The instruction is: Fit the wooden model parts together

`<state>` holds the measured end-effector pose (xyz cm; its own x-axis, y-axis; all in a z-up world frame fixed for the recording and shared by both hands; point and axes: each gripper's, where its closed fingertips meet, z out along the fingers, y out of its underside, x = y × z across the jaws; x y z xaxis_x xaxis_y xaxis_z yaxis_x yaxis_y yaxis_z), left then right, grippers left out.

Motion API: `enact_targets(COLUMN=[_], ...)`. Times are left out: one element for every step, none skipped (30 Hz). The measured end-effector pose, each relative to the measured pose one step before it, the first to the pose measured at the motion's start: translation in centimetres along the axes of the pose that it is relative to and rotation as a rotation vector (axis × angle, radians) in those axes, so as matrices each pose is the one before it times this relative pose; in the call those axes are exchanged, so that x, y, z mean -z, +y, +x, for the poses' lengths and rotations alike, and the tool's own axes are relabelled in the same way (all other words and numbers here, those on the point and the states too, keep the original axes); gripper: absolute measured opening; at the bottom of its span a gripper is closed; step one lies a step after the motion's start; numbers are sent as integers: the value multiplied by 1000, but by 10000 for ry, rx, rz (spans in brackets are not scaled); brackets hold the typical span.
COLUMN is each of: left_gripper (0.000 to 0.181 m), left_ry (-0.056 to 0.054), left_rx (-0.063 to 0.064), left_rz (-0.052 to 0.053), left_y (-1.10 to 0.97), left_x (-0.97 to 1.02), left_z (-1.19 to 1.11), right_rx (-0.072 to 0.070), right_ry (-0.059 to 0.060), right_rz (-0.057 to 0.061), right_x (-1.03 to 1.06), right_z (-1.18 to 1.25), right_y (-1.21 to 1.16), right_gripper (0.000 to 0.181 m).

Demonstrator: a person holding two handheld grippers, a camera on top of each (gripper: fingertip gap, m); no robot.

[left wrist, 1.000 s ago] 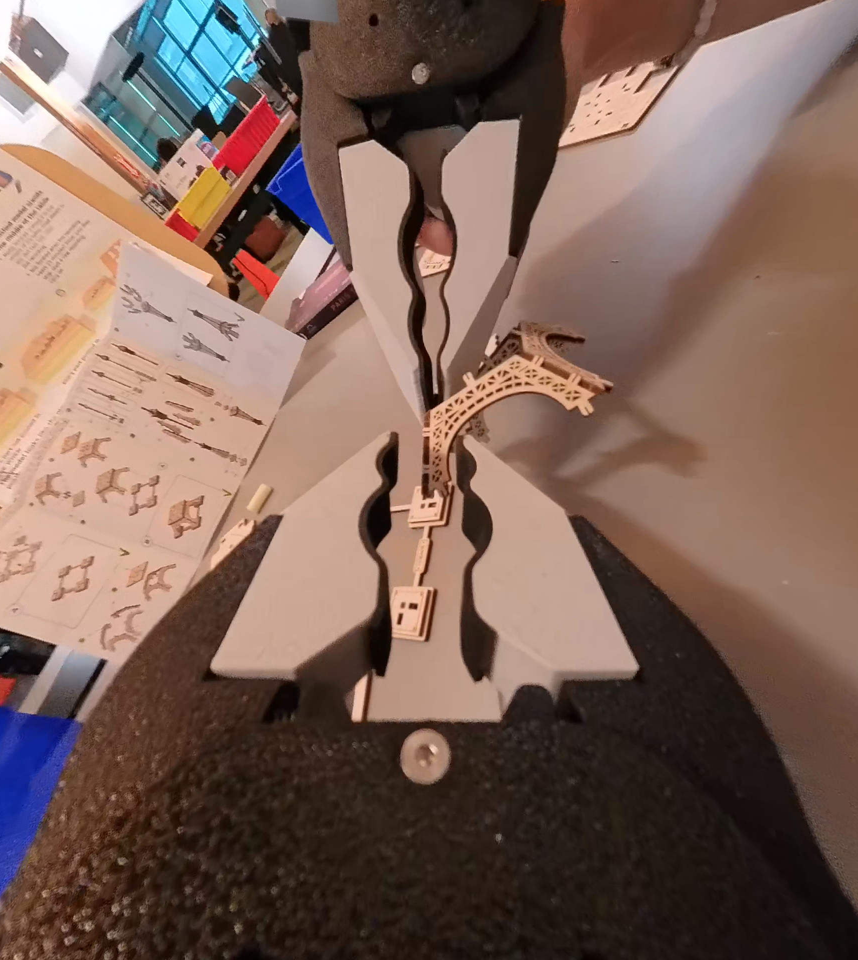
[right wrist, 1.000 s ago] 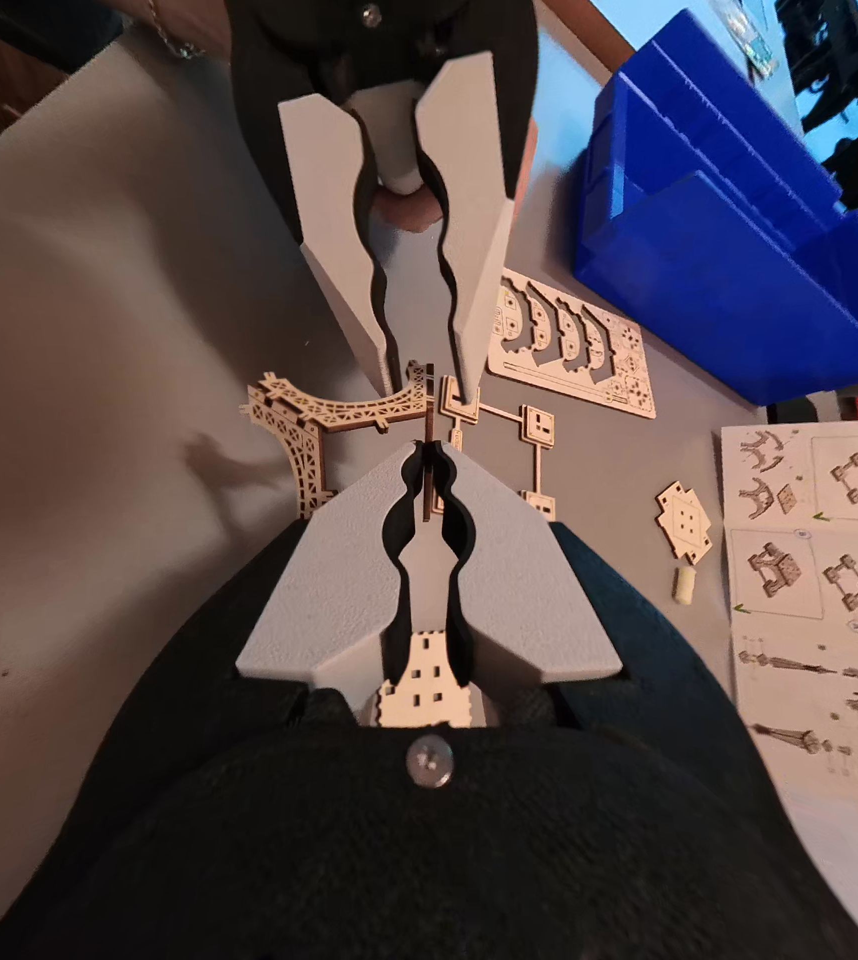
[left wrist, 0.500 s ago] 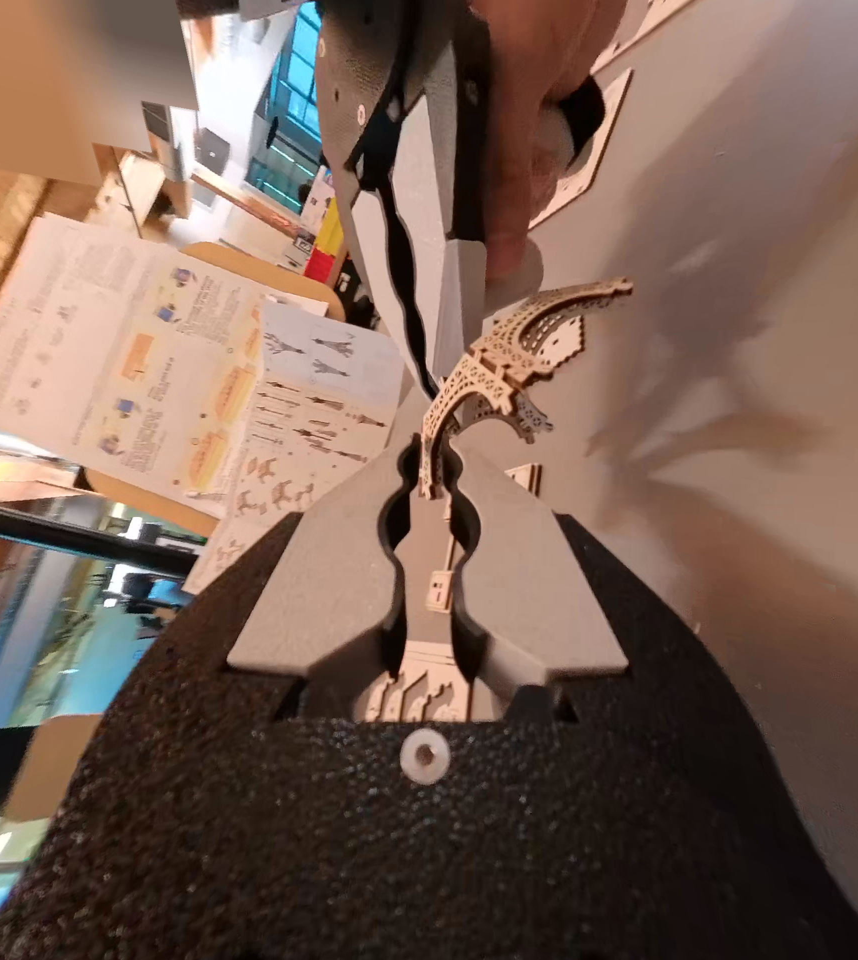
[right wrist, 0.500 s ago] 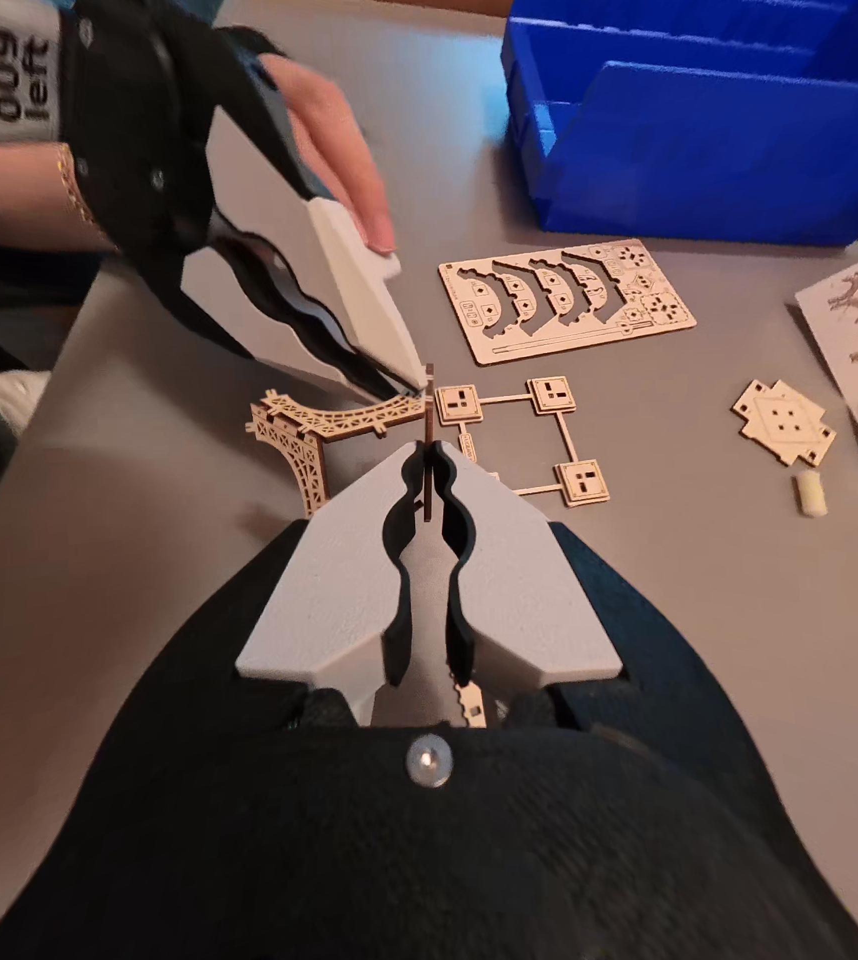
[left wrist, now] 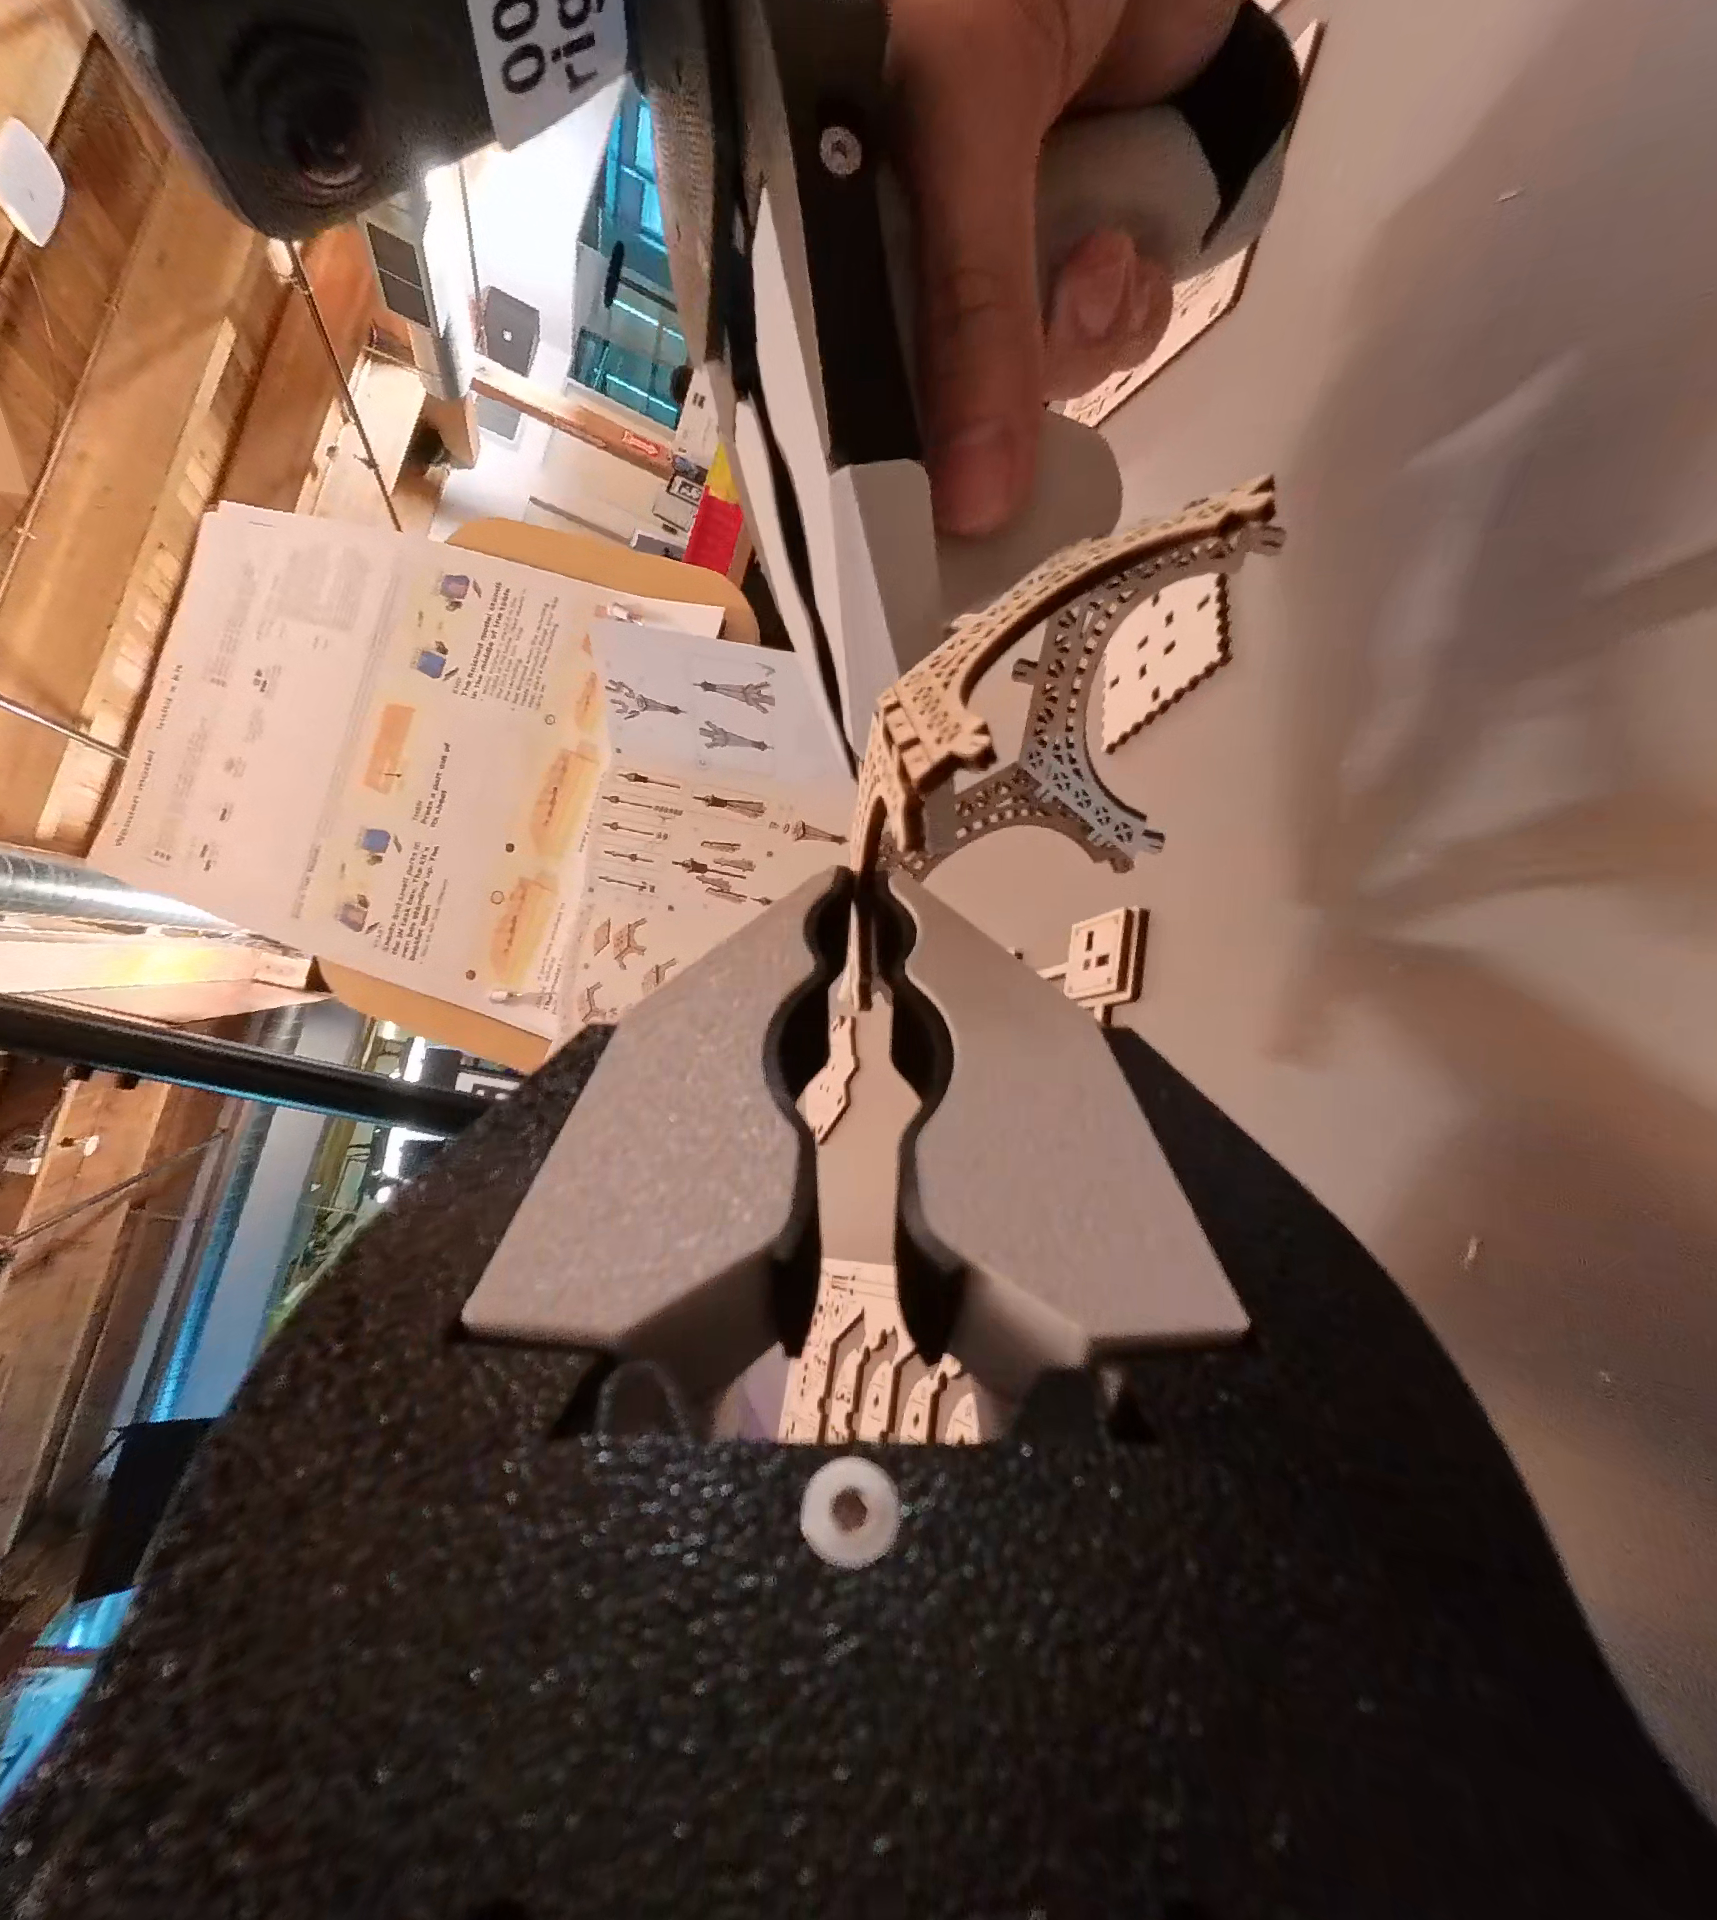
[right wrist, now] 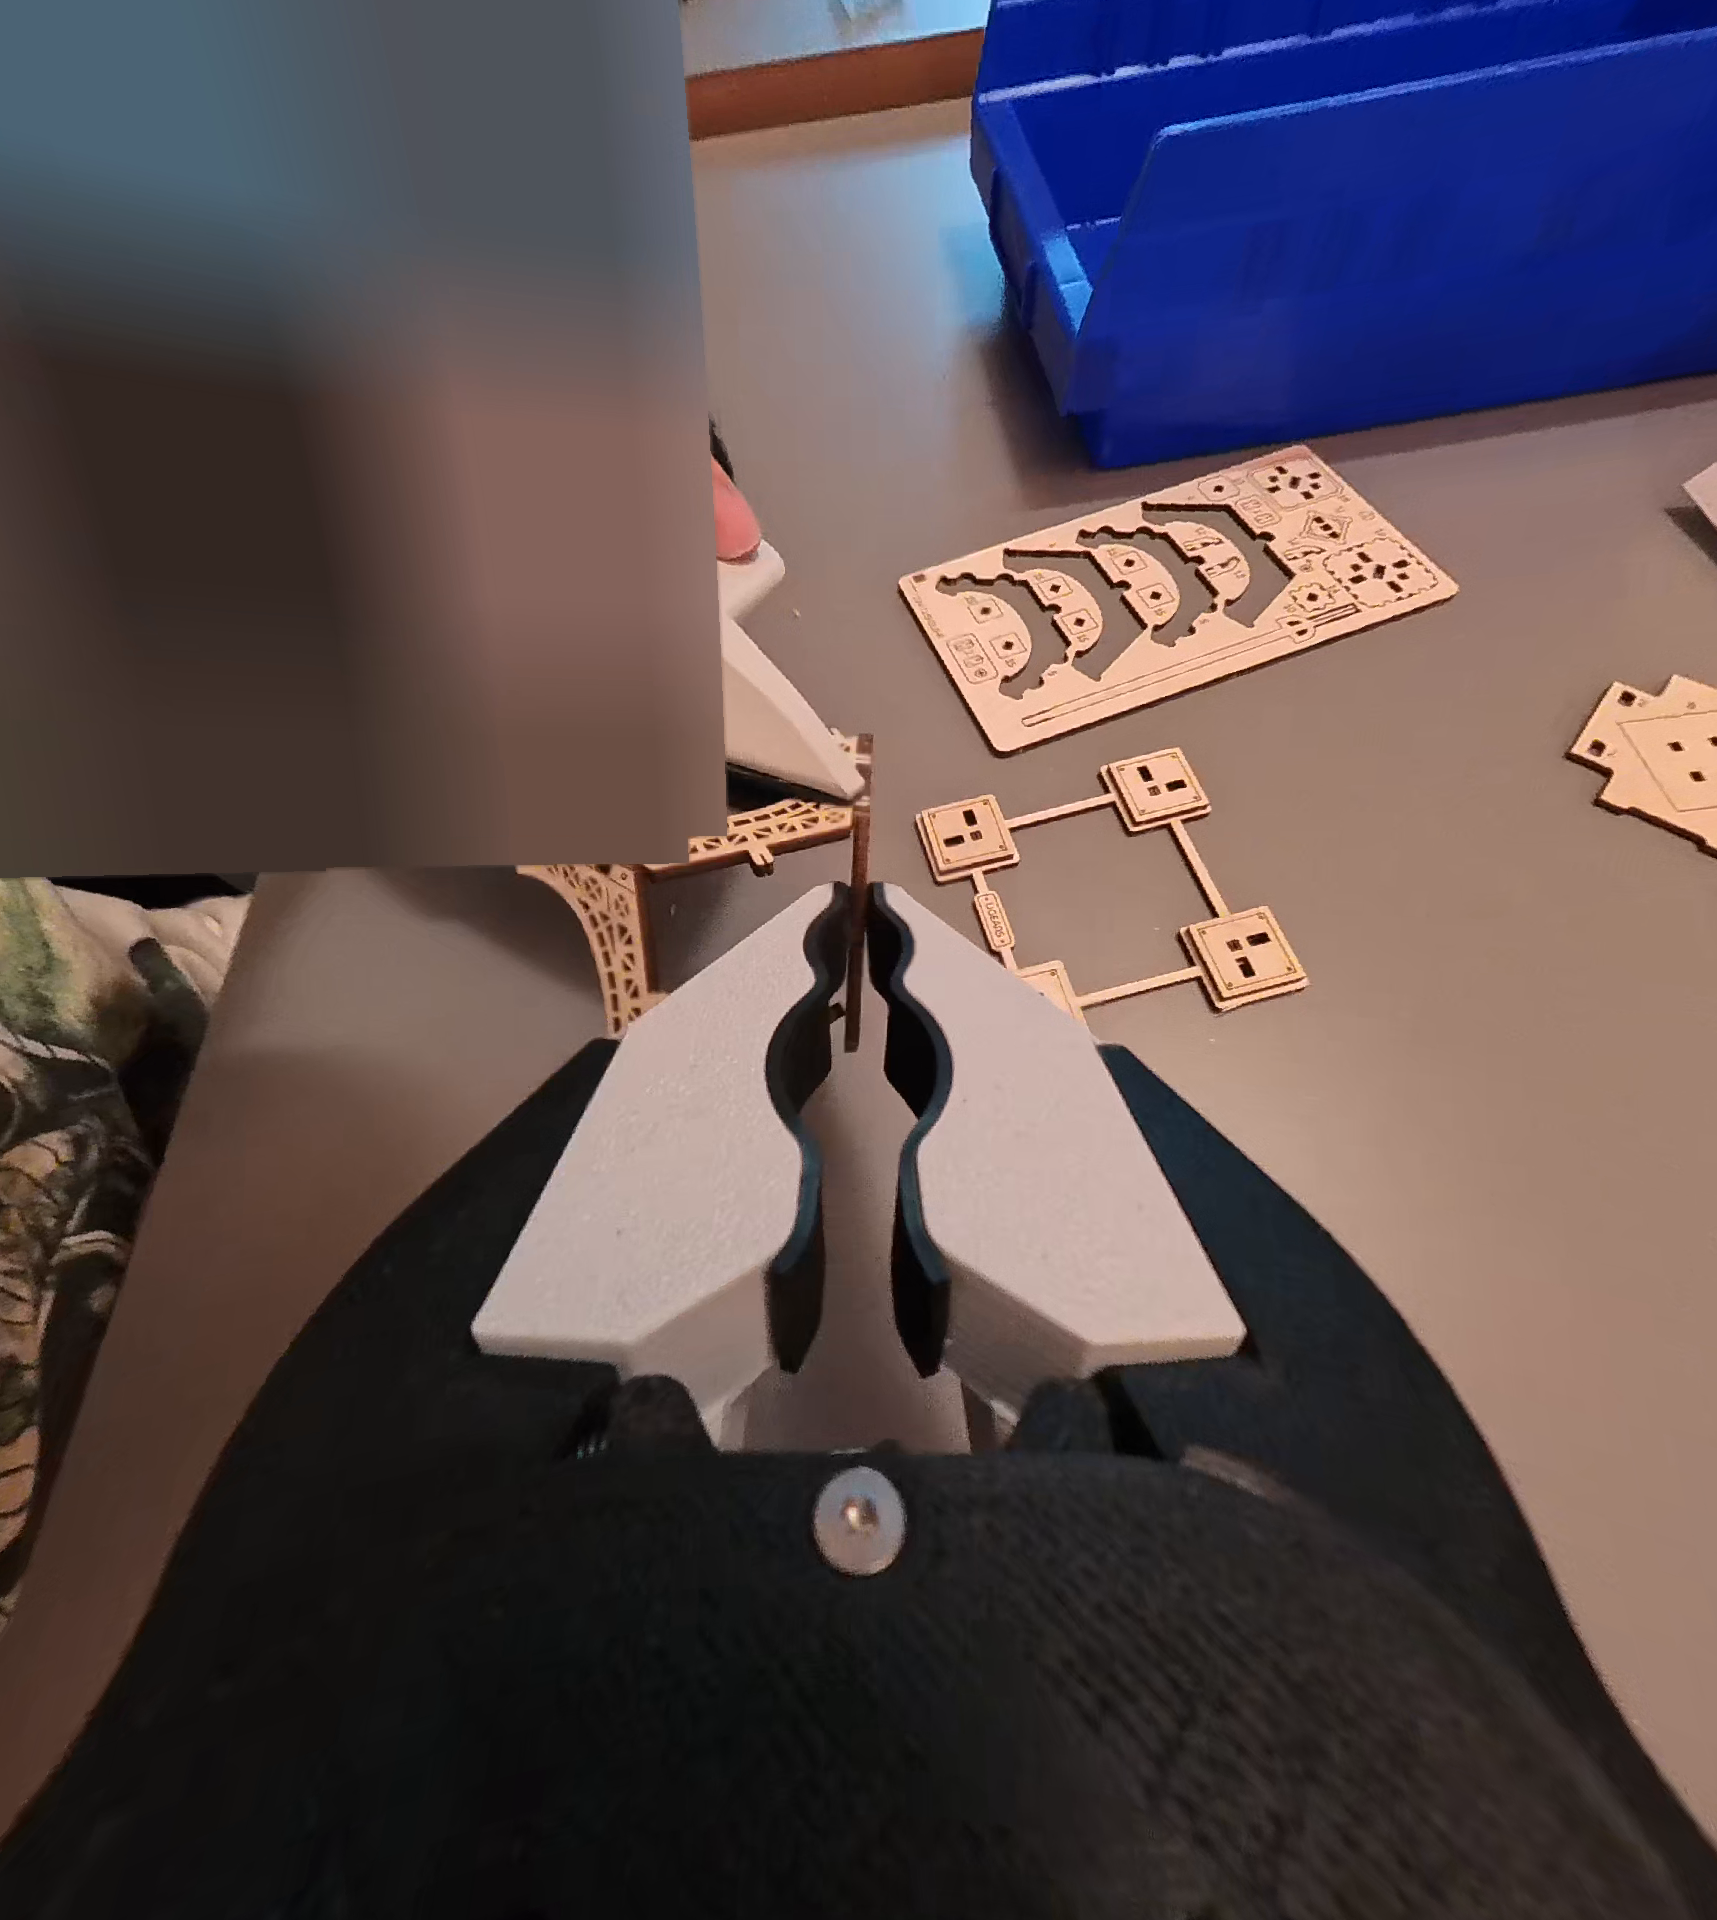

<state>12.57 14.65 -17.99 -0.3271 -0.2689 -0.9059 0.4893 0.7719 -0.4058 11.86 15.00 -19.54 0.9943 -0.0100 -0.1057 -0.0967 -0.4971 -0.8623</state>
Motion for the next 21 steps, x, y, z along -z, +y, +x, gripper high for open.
enact_targets(left_gripper=[0,0,0,0,0,0,0,0,0,0,0,0,0,0,0,1,1,3,13,21,25], left_ry=[60,66,126,38,-10,62,27,-47,47,35,-38,9,3,-43,-24,3,-117,-116,142,-14,-14], left_rx=[38,-18,-32,-7,8,-32,-20,-39,-57,-59,-63,-73,-78,-89,-109,-17,183,329,427,553,522], left_rz=[25,-29,-20,-1,-6,-13,-17,5,29,18,24,24,-28,-47,-30,-47,-87,63,100,-44,-10], left_y=[-7,59,61,37,7,-2,-1,-4,-24,-2,5,-28,-30,15,16,81,224,84,87,278,201], left_x=[4,-39,-72,-48,-44,-5,1,10,36,3,3,28,14,-13,2,-43,-110,-35,25,34,105], left_z=[-21,40,171,125,72,126,44,-93,6,34,-1,98,98,32,81,82,-68,-97,132,-255,-357], right_rx=[-89,-50,16,62,-23,-67,-94,-116,-99,-36,-58,-89,-28,19,5,66,247,371,349,396,492], right_ry=[-96,-23,-2,3,20,-53,-89,-43,-53,-76,-14,-53,-45,50,30,58,211,286,76,53,378], right_rz=[58,44,-88,-127,-24,-39,-13,115,88,-46,29,8,-46,11,-36,-90,-15,157,7,-31,52], right_x=[14,-18,-63,-46,-4,-29,-9,24,42,-29,4,5,-19,8,-21,-5,-18,35,21,97,209], right_z=[-23,47,40,37,66,-11,-30,10,4,-22,43,-29,-19,64,29,117,257,282,-99,-88,235], right_y=[-37,-24,164,193,49,111,88,-101,-102,89,-24,31,115,-2,50,146,15,-253,-102,-109,-220], right_gripper=[0,0,0,0,0,0,0,0,0,0,0,0,0,0,0,0,0,0,1,1,0])
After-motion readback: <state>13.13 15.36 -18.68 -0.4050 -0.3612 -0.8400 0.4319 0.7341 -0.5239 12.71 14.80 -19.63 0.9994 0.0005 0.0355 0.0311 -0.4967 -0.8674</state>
